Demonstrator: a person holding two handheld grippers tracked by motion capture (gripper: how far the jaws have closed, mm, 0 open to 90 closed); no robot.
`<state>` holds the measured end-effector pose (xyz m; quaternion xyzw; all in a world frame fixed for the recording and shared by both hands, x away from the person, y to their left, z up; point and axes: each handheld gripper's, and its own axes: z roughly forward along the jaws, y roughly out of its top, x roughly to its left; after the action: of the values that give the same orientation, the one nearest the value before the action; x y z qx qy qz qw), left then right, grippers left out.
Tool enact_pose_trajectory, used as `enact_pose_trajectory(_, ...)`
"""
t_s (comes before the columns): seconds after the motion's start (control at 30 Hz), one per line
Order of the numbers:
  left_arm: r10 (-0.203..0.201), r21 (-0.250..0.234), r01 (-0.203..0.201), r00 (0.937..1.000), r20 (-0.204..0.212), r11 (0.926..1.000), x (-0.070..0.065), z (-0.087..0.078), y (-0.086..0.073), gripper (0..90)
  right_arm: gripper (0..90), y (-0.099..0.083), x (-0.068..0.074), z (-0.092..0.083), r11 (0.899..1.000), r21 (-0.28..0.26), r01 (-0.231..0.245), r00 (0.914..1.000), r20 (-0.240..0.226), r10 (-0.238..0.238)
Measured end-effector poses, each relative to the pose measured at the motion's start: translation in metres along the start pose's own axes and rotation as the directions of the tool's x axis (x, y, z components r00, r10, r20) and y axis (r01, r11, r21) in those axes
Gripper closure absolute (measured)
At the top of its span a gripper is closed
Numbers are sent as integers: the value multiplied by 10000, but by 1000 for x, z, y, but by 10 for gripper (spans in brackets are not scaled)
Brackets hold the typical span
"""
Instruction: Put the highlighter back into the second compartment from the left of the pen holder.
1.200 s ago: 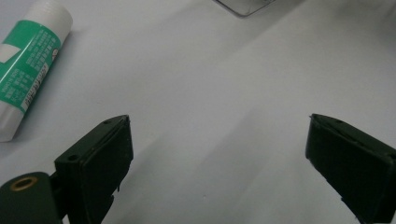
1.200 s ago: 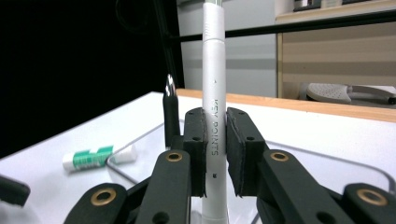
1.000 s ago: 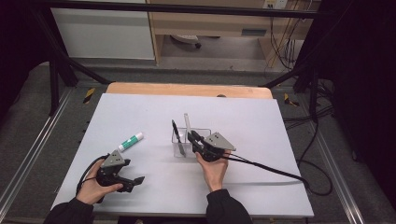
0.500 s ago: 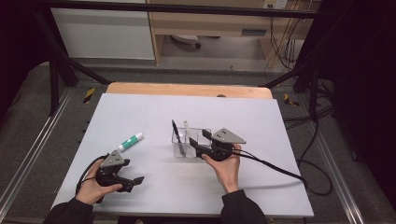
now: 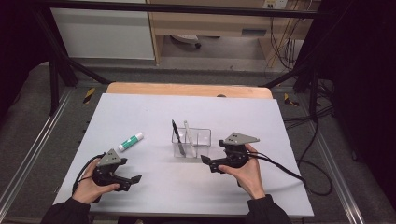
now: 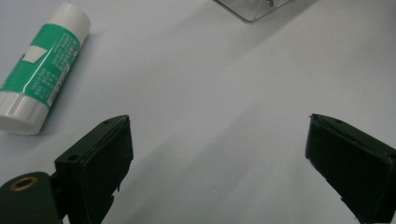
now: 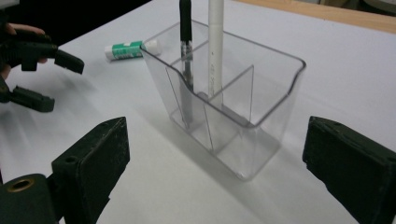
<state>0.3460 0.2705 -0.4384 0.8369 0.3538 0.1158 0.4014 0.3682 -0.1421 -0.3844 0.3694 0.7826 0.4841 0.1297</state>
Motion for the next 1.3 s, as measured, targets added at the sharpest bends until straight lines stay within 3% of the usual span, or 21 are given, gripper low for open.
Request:
enact_pose_trajectory(0.43,-48,11,49,9999,-115,10000,4,-4,2,78,57,-41,-23,-13,9961,865,-167,9990,425,131)
enact_pose_trajectory(0.6,-87,28,87,9998,-196,10000,6,-6,4,79,54,-54,-29,-14,9952,966,-161,9989,455,118)
enact_pose_trajectory(0.97,-73,40,75,9994,-327,10000,11,-7,13,80,52,-73,-39,-20,9925,1184,-309,9975,668,231)
enact_pose_trajectory(1.3,1,275,16,9982,-602,9996,23,-6,32,82,46,-84,-47,-27,9899,1389,-301,9964,831,186)
